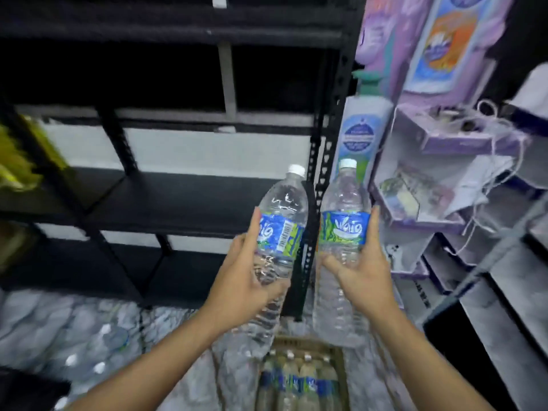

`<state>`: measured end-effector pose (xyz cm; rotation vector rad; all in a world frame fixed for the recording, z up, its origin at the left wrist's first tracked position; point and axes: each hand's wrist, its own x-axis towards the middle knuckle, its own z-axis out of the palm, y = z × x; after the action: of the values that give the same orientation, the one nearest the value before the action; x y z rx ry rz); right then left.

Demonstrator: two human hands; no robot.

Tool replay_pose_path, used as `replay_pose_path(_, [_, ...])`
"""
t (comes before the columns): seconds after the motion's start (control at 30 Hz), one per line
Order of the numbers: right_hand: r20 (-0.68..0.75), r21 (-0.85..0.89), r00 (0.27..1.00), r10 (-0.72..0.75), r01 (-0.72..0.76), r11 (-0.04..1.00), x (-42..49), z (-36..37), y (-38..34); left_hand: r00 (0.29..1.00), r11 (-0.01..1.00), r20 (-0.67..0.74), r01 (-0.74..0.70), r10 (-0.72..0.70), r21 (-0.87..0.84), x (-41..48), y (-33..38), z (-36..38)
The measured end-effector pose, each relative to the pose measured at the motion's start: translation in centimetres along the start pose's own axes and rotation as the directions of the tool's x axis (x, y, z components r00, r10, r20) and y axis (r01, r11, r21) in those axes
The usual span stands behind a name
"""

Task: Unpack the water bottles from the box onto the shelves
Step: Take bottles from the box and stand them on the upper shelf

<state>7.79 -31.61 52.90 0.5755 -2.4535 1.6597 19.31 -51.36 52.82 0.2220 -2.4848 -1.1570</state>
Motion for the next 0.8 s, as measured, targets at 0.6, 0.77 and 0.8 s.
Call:
replay_pose_path(0.6, [-0.184, 0.032, 0.851, -0.492, 0.506, 0.862, 13.3, -7.5, -28.2, 0.880, 0.914, -0.279, -0.319, 0.384, 0.251, 9.9, 19.2, -21.6])
replay_pose_path(0.77, [-0.170, 0.021, 0.824, -0.541, 0.552, 0.833, 16.4, -6.9, -31.0, 0.830, 0.886, -0.347, -0.329, 0.436, 0.328, 11.9, 19.8, -24.0])
replay_pose_path(0.8, [-0.165, 0.018, 0.820, -0.548, 0.558, 0.829, 17.0, -6.8, -31.4, 0.821, 0.887, -0.366, -0.326, 0.437, 0.327, 12.6, 19.8, -24.4])
